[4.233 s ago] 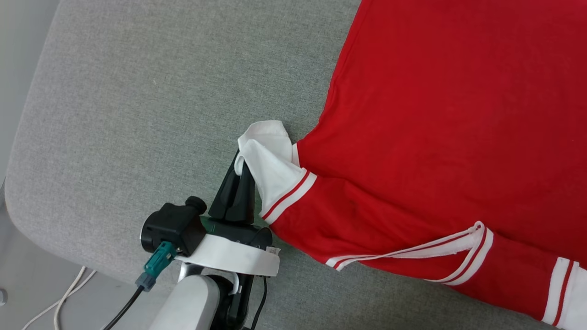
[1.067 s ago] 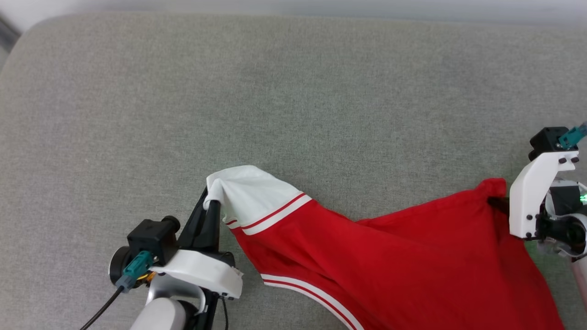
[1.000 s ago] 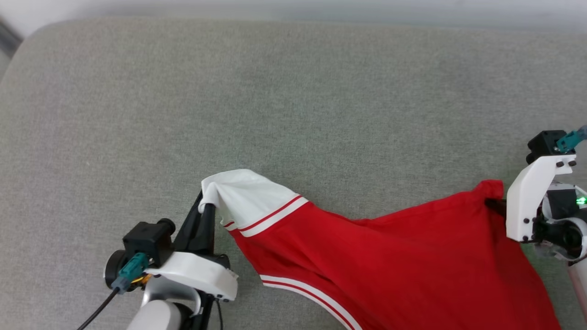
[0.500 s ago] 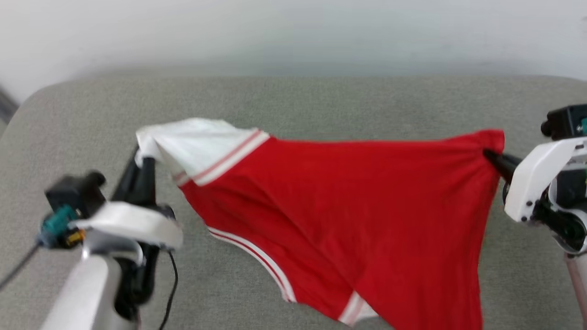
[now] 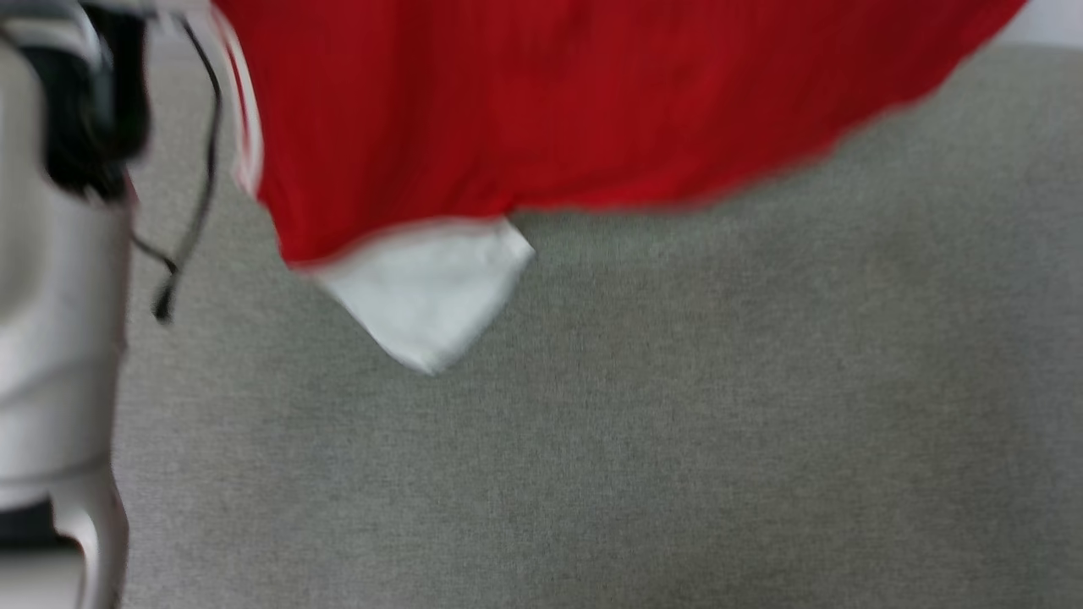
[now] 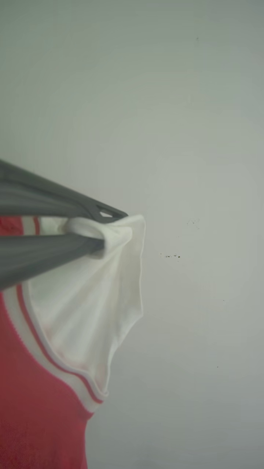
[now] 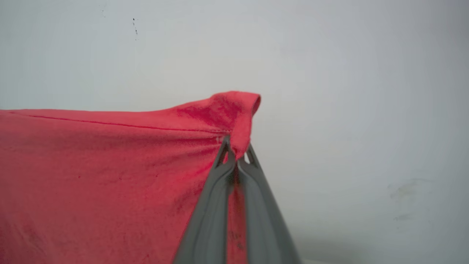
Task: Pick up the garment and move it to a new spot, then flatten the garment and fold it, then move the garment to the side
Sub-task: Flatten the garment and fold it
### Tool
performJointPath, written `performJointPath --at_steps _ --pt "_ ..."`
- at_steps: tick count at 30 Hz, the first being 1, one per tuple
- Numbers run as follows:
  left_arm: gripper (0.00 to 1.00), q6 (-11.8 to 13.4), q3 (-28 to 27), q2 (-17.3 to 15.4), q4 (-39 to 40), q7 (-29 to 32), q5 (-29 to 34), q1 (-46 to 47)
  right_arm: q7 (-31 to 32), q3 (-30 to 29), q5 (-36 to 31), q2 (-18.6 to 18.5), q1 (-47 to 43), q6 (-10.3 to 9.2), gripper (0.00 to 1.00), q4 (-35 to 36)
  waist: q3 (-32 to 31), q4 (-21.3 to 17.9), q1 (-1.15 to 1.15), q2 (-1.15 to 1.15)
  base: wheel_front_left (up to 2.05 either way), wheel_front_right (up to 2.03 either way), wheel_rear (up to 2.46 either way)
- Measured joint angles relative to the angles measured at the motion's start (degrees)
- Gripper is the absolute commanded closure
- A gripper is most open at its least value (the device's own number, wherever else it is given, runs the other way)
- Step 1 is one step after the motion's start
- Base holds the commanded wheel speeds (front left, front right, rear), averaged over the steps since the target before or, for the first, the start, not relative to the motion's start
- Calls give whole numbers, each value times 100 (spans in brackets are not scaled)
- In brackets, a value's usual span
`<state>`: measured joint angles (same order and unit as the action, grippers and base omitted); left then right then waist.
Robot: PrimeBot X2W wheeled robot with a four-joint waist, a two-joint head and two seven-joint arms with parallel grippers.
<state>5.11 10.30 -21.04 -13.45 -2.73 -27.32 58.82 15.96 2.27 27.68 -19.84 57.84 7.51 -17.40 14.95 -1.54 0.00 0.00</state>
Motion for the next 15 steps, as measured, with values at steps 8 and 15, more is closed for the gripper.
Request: performJointPath --at_steps 8,15 --pt "100 -58 102 -71 -294 43 341 2168 -265 -21 57 -219 1954 0 100 -229 1011 -33 0 0 0 0 0" --pt "100 -112 220 -12 -787 77 438 3167 -553 290 122 -254 3071 0 100 -783 1865 -74 1 0 0 0 0"
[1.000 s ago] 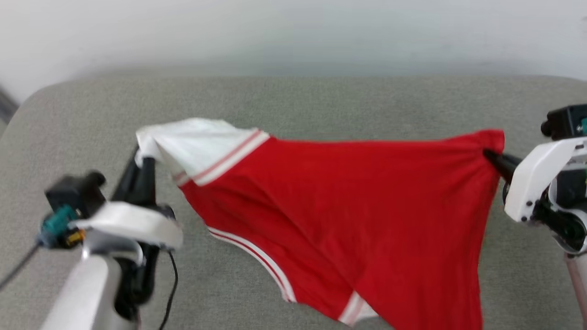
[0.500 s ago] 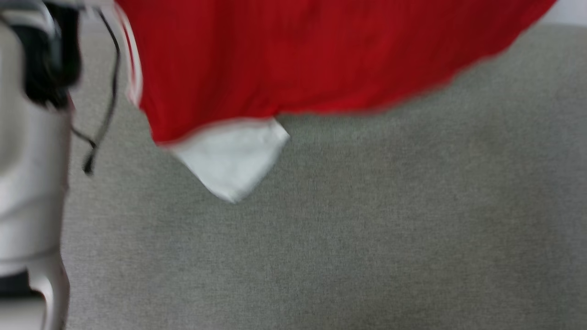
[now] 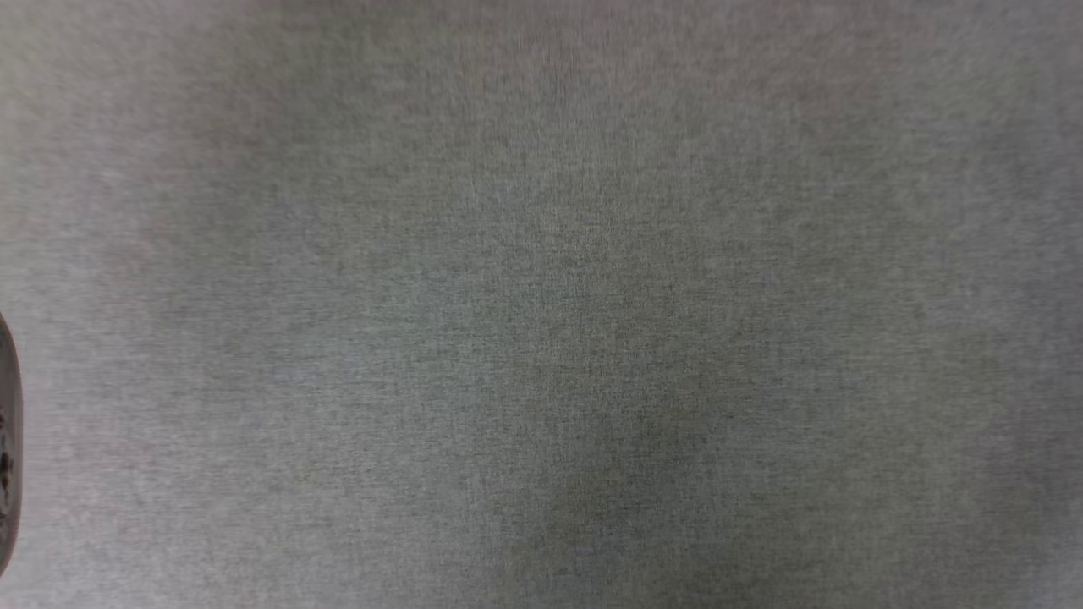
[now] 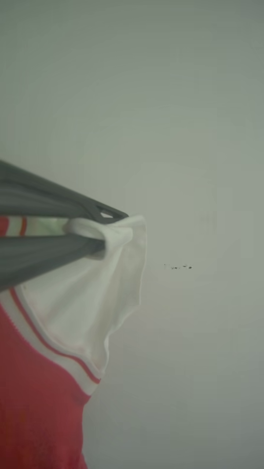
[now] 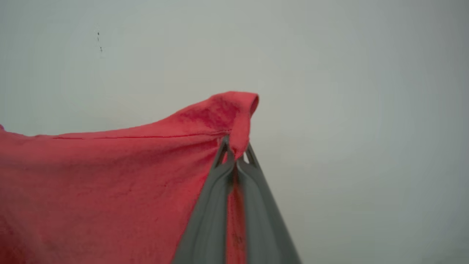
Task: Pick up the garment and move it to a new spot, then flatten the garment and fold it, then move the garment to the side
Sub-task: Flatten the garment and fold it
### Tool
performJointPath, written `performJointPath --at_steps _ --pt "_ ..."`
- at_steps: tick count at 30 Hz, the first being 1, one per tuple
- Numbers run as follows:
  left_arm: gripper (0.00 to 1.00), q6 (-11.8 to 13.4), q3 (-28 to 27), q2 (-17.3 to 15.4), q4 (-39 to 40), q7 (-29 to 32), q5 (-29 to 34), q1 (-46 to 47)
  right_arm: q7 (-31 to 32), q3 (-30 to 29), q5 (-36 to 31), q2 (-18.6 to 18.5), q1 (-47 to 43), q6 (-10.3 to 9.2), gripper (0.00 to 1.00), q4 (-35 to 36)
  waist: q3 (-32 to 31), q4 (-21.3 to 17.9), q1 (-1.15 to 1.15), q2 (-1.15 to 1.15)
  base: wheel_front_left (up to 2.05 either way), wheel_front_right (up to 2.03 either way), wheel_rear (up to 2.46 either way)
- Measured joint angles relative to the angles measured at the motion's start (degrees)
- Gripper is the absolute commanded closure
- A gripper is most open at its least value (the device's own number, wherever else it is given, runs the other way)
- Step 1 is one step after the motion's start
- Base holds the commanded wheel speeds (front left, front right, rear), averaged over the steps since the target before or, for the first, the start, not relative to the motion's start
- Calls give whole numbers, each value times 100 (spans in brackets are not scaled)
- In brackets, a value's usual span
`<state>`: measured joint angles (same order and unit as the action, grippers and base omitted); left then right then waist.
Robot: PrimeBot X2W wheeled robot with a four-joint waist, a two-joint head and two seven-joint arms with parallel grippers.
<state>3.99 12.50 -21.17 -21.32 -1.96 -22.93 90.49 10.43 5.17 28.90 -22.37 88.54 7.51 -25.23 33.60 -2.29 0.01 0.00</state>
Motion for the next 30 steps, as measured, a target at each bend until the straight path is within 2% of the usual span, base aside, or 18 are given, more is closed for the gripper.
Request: performJointPath --at_steps 7,13,21,26,30 --pt "100 -135 238 200 -961 -127 42 168 -363 558 255 175 418 0 100 -1088 548 -59 0 0 0 0 0" --pt "100 -305 414 474 -2033 -401 -2 74 -684 1111 446 403 424 0 100 -2135 596 -77 0 0 0 0 0" --pt "100 -653 456 947 -3502 -943 -323 -675 -956 1772 657 613 -286 0 100 -3350 113 -24 -1 0 0 0 0" --pt "100 -864 396 1239 -4205 -1145 -592 -1483 -1050 2141 891 661 -1166 0 100 -3685 -439 23 -1 0 0 0 0" --pt "100 -1000 368 1379 -4477 -1245 -733 -2245 -1196 2375 1145 660 -1976 0 100 -3744 -957 65 -2 0 0 0 0"
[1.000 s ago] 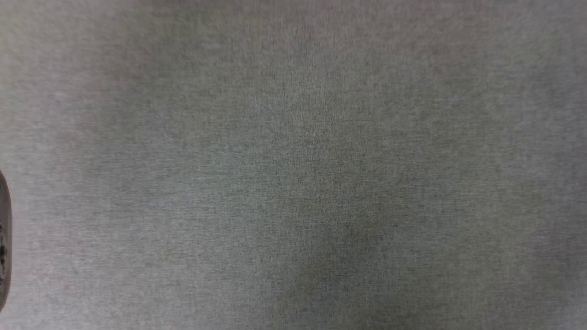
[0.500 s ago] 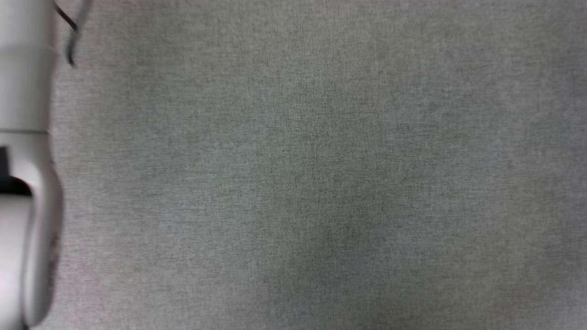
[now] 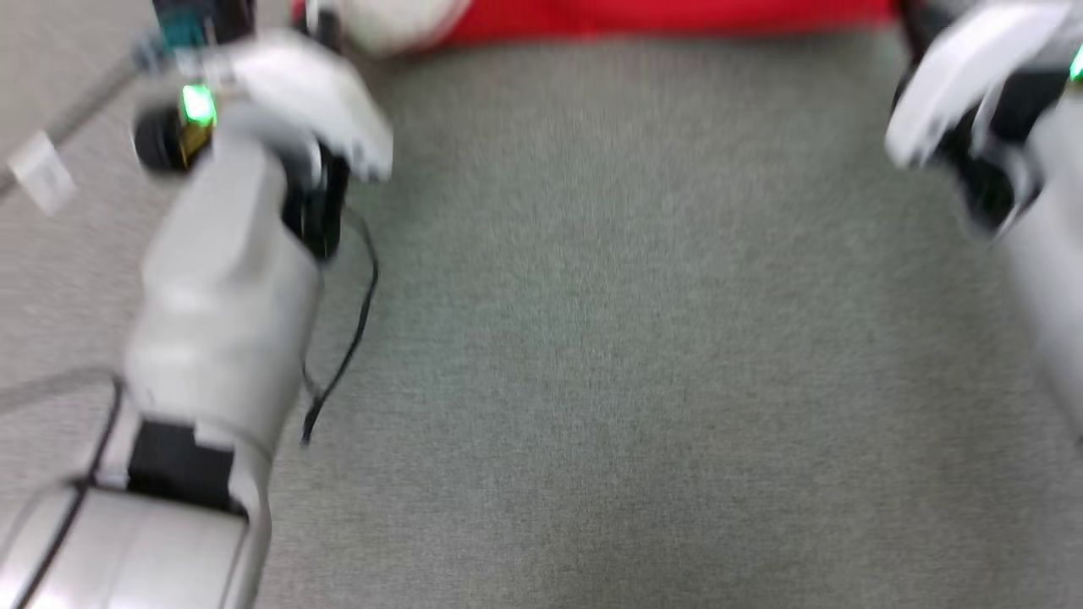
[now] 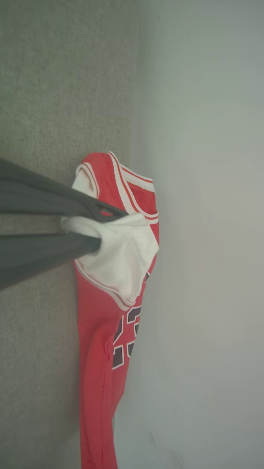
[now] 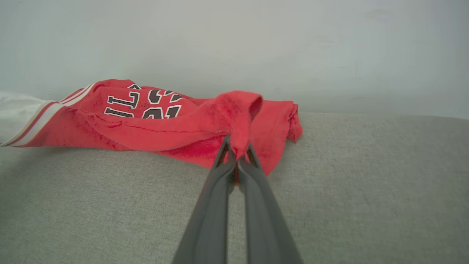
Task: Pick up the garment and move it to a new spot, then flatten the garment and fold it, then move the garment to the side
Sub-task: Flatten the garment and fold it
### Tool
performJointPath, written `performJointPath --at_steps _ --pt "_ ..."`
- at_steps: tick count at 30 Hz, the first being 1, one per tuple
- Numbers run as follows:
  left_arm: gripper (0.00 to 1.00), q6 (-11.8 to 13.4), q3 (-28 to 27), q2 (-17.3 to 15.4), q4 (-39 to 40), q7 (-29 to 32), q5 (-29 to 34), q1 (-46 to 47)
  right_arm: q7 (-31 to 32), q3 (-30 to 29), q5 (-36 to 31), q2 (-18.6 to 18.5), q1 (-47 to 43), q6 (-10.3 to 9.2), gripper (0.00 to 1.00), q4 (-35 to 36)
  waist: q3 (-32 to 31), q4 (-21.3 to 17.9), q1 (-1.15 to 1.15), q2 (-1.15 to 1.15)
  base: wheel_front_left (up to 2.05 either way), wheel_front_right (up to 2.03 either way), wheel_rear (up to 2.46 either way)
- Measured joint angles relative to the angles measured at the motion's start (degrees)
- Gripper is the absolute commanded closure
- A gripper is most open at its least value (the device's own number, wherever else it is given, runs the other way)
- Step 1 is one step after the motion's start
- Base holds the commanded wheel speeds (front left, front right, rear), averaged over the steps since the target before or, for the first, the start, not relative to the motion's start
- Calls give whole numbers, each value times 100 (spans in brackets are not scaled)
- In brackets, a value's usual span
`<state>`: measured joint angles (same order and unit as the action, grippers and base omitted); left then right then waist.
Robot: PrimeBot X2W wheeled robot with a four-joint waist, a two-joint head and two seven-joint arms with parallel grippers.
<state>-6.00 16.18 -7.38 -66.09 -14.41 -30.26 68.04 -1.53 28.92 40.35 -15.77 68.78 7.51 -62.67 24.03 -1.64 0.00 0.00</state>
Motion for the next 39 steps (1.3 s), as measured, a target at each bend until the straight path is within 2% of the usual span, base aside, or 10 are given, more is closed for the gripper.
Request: performJointPath --at_steps 5,11,18,24,30,34,37,39 --pt "100 -82 -153 -14 52 -48 -193 -1096 -234 345 192 -41 -1015 1 100 181 -652 7 0 0 0 0 0" --pt "100 -46 -441 -114 1016 -65 -102 -2668 -559 530 560 -267 -2156 0 100 612 -1329 -16 -1 0 0 0 0" --pt "100 163 -637 -164 2273 -65 111 -4576 -798 615 827 -588 -3468 0 100 1280 -1965 -49 -1 0 0 0 0" --pt "100 568 -782 -296 3500 22 56 -5882 -816 477 764 -831 -4395 1 100 1840 -2325 -75 -2 0 0 0 0" --pt "100 1174 -878 -477 5480 660 69 -6985 -775 -176 538 -1036 -5265 3 100 2591 -2527 -15 -1 0 0 0 0" --pt "100 1524 -838 -602 6809 1188 156 -7477 -433 -839 192 -1092 -5730 4 100 3327 -2552 30 -1 0 0 0 0" --pt "100 1664 -803 -647 7407 1454 187 -7574 21 -1422 -143 -1006 -6054 3 100 3909 -2523 43 -1 0 0 0 0" --pt "100 1667 -782 -699 7528 1589 187 -7565 441 -1800 -367 -858 -6211 3 100 4258 -2481 42 -1 0 0 0 0"
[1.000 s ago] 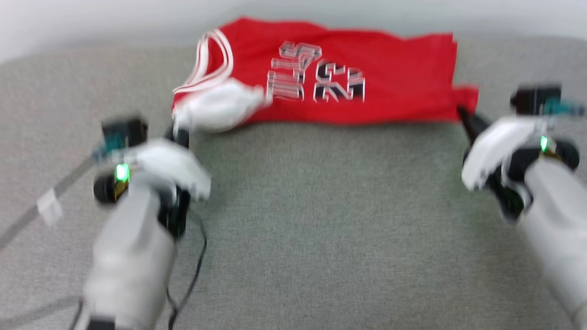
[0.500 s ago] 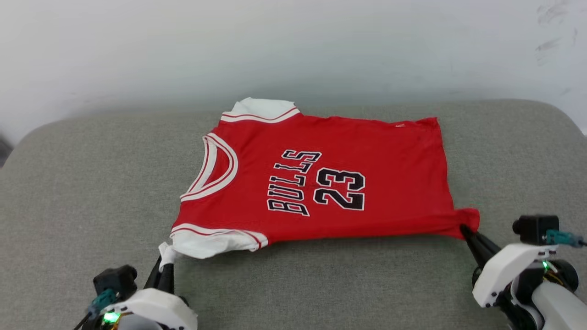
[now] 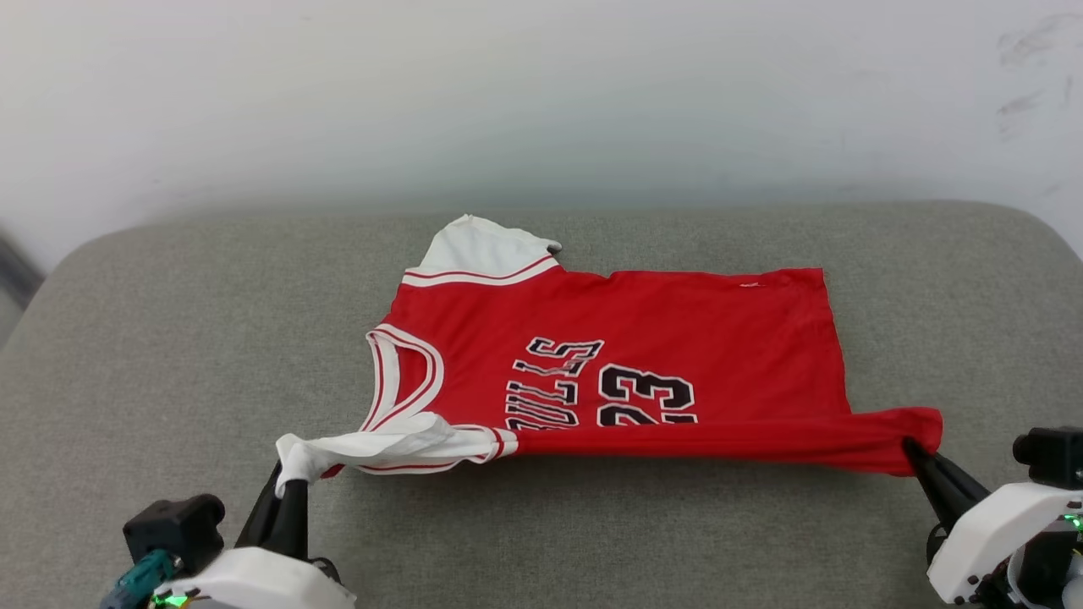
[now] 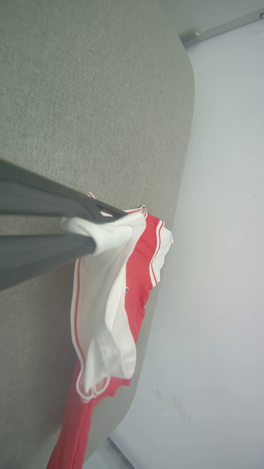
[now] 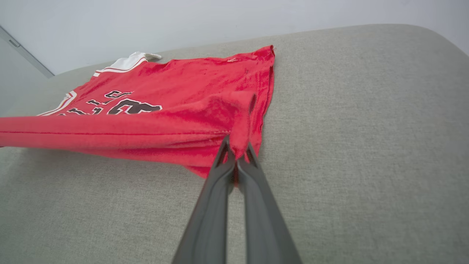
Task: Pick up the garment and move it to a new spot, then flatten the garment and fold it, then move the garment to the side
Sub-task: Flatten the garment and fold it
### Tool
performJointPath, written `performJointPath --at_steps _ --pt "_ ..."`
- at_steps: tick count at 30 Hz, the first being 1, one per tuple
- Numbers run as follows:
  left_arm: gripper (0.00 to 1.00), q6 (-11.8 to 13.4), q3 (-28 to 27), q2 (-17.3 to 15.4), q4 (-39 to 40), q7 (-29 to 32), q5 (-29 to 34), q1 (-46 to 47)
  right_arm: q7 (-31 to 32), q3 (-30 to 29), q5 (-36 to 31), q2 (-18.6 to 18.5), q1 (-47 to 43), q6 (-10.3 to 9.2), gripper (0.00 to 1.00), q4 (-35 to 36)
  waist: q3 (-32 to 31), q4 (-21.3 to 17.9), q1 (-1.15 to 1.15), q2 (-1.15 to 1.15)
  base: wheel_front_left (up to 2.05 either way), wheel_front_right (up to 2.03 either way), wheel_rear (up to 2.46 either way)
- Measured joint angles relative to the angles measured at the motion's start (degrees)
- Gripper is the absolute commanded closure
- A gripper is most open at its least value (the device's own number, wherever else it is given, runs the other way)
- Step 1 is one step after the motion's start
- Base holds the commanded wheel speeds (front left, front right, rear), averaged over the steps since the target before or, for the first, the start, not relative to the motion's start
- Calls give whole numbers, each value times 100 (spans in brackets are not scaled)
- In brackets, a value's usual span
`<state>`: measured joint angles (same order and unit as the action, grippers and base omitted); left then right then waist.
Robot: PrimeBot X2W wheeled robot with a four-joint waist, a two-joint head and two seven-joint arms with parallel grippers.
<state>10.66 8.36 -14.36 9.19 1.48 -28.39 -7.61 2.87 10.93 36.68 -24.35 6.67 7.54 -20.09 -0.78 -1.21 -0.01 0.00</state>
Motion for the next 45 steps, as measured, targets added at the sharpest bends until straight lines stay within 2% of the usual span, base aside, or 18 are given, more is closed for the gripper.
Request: performJointPath --at_steps 5,10,17,23,24,25,26,27,28,29,32,37,38,41,43,44,45 --pt "100 -133 86 -40 -265 193 -80 493 1202 -454 -514 421 -91 -1 100 558 220 -42 0 0 0 0 0" --pt "100 -370 140 37 -1001 181 -220 1190 1892 -568 -756 665 289 -3 100 634 586 -86 1 0 0 0 0" --pt "100 -658 276 120 -2157 111 -256 2145 2128 -338 -794 691 951 -3 100 305 1210 -118 2 0 0 0 0" --pt "100 -904 407 204 -3101 145 -325 2703 1855 9 -738 672 1351 -3 100 -174 1566 -149 2 0 0 0 0" --pt "100 -947 405 215 -3251 189 -380 2754 1808 52 -730 672 1395 -3 98 -270 1587 -158 2 0 0 0 0" --pt "100 -990 415 229 -3366 205 -424 2794 1756 99 -725 672 1423 -3 74 -346 1597 -170 3 0 0 0 0" --pt "100 -1018 425 235 -3473 241 -439 2836 1702 142 -701 670 1453 -3 42 -423 1598 -178 2 0 0 0 0" --pt "66 -1035 415 248 -3563 247 -478 2878 1645 179 -682 662 1470 -3 0 -477 1592 -181 2 0 0 0 0" --pt "24 -1063 413 255 -3638 265 -519 2913 1573 227 -664 654 1478 -3 0 -523 1578 -183 2 0 0 0 0" --pt "0 -1067 396 257 -3695 241 -525 2927 1460 291 -630 644 1476 -3 0 -537 1554 -185 3 0 0 0 0" --pt "0 -1074 349 235 -3821 212 -577 2927 1073 399 -508 614 1446 -3 0 -517 1451 -191 2 0 0 0 0" --pt "0 -1067 250 55 -3775 363 -678 2877 -56 323 -509 533 1217 -3 0 -200 1165 -198 2 0 0 0 0" --pt "0 -1067 250 55 -3775 363 -678 2877 -56 323 -509 533 1217 -3 0 -200 1165 -198 2 0 0 0 0" --pt "0 -1018 204 -265 -3478 820 -735 2710 -715 114 -750 549 939 -3 0 114 897 -241 1 0 0 0 0" --pt "0 -1012 190 -376 -3367 980 -755 2676 -829 42 -832 559 891 -3 0 214 841 -261 1 0 0 0 0" --pt "0 -1000 197 -611 -3112 1400 -783 2626 -976 -104 -989 611 794 -3 0 439 764 -319 1 0 0 0 0" --pt "0 -1000 197 -611 -3112 1400 -783 2626 -976 -104 -989 611 794 -3 0 439 764 -319 1 0 0 0 0"
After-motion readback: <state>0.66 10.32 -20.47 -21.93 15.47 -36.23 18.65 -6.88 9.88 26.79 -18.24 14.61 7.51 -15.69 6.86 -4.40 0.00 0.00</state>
